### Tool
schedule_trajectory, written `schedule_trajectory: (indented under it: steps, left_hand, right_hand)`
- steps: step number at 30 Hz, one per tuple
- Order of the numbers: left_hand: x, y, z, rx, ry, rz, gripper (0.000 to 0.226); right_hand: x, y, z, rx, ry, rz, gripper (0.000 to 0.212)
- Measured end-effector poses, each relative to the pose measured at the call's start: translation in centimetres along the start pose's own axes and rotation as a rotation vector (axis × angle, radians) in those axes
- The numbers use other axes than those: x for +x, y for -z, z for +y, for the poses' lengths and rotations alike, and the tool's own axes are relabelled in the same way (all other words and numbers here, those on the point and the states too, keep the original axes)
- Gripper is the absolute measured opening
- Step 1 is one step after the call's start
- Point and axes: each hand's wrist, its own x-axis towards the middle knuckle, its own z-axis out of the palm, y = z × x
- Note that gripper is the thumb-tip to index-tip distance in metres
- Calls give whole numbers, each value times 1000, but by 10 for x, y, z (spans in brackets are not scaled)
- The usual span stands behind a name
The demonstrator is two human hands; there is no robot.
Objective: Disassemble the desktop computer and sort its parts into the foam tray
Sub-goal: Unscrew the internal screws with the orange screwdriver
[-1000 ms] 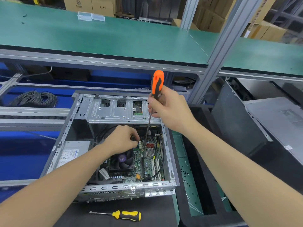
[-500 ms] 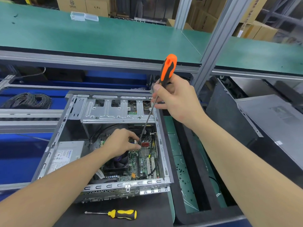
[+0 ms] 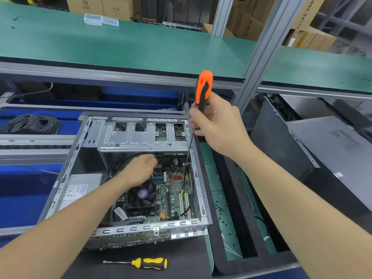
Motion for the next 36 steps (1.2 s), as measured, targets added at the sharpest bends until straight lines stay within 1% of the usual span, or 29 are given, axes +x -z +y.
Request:
schedule_trajectory:
  steps: [2,3,4,6,8,10,11,13,14,17,19,21,24,27,32,36]
  left_hand:
    - [-5,1,3,-560,217,-158,25]
    - [-8,2,4,-770,308,-253,23]
    - [-10,3,5,-897,358,-329,21]
    - [-12,6,6,-971,367,-398,18]
    - [-12,8,9,-921,329,-383,16]
    - [-10,6,13,-828,299,-349,13]
    - [-9,4,14,-766,284,-337,16]
    - [-5,-4,20,-573,242,-313,22]
    - [-3,-8,24,-438,207,-296,22]
    - [2,-22,35,-24,-5,-190,14]
    - [5,-30,40,98,-156,-117,13]
    - [7,-36,42,86,-247,-78,15]
    - [10,-39,41,8,-312,-35,14]
    - [12,-42,37,-23,-341,-21,11]
    - [15,-50,34,0,-342,56,8]
    - [17,-51,32,12,-365,68,6]
  right_hand:
    - [-4,-8,5,-55,-2,-24,12]
    - [-7,-12,8,-76,-2,-31,12]
    - [-9,-16,11,-98,-1,-33,13]
    - [-14,-23,16,-152,7,-27,12]
    - [-17,-27,20,-189,13,-15,12]
    - [-19,-29,22,-191,8,3,13]
    - [-19,-29,22,-190,11,16,13]
    - [-20,-30,21,-186,15,37,13]
    - [-21,-31,21,-179,7,44,12]
    - [-23,-32,21,-160,-30,59,13]
    - [-25,-33,22,-144,-49,62,13]
    - [-26,-34,23,-130,-57,69,14]
    - [-28,-35,24,-104,-76,80,15]
    - [-29,-34,26,-77,-97,89,17]
    - [-31,-36,26,-55,-114,100,14]
    - [-32,-36,24,-63,-109,98,14]
